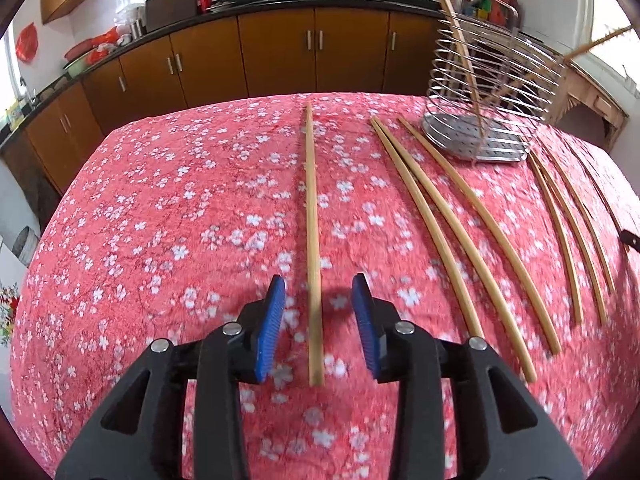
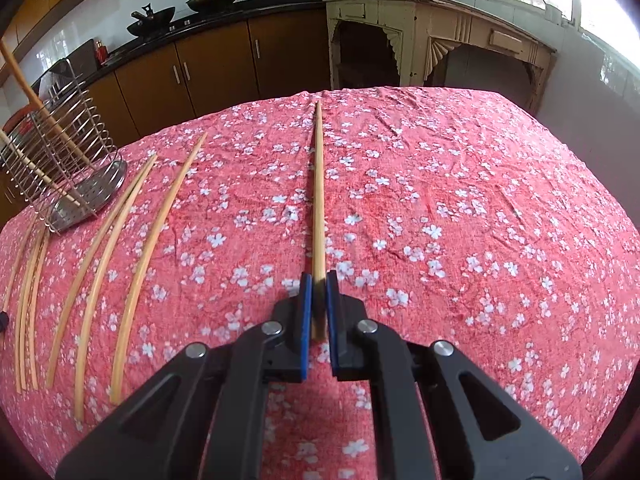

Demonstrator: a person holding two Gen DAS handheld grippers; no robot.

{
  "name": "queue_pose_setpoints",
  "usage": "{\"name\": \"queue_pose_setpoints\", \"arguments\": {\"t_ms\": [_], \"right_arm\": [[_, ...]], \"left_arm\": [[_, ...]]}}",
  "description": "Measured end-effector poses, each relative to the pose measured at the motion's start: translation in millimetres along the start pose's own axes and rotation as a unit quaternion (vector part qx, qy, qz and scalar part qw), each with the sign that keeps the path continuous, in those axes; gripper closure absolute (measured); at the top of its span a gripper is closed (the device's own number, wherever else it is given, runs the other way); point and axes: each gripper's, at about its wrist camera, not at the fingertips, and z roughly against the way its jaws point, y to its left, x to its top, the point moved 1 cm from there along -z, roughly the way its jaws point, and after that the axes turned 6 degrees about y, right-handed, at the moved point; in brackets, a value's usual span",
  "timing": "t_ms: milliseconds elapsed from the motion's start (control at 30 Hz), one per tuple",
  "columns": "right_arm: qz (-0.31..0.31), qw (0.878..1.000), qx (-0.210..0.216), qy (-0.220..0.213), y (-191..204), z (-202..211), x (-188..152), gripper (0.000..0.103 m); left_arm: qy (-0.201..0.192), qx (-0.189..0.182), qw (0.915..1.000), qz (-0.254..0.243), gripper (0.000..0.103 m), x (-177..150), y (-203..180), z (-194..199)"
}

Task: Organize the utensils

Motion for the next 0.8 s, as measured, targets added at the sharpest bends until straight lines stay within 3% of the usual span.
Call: {"name": "queue_pose_setpoints", "arguments": {"t_ms": [300,400,467,533,667,800], "right_arm": [[0.003,1.0,-0.006,0.0,1.3,2.6,-4.0,0.095],[0.005,1.0,-0.008,0.0,1.4,3.2,-5.3,0.095],[0.007,1.0,-0.011,-0.001,2.5,4.4,-6.6,0.095],[0.006,1.0,-0.008,-0.001,1.8,5.0,-7.3,0.095],[-0.001,1.0,0.005,-0.01,-2.9,14.9,-15.0,0.095],[0.01,0.999,0.007,-0.05,-5.3,43.7,-18.7,0.095]], "left_arm": [[0.0,-0.013,0.9999,0.001,0.068,-10.9,2.1,7.0],[0.002,0.003,1.0,-0.002,0.073,-8.4,-1.9,7.4],[0.001,0.007,1.0,-0.006,0.088,-9.7,-4.7,8.8],[0.001,0.009,0.9999,-0.01,0.095,-11.7,-5.6,10.0],[-0.002,0.002,1.0,-0.009,0.096,-16.5,-4.0,14.4],[-0.032,-0.001,0.9994,-0.01,0.096,-19.9,0.4,32.6]]}}
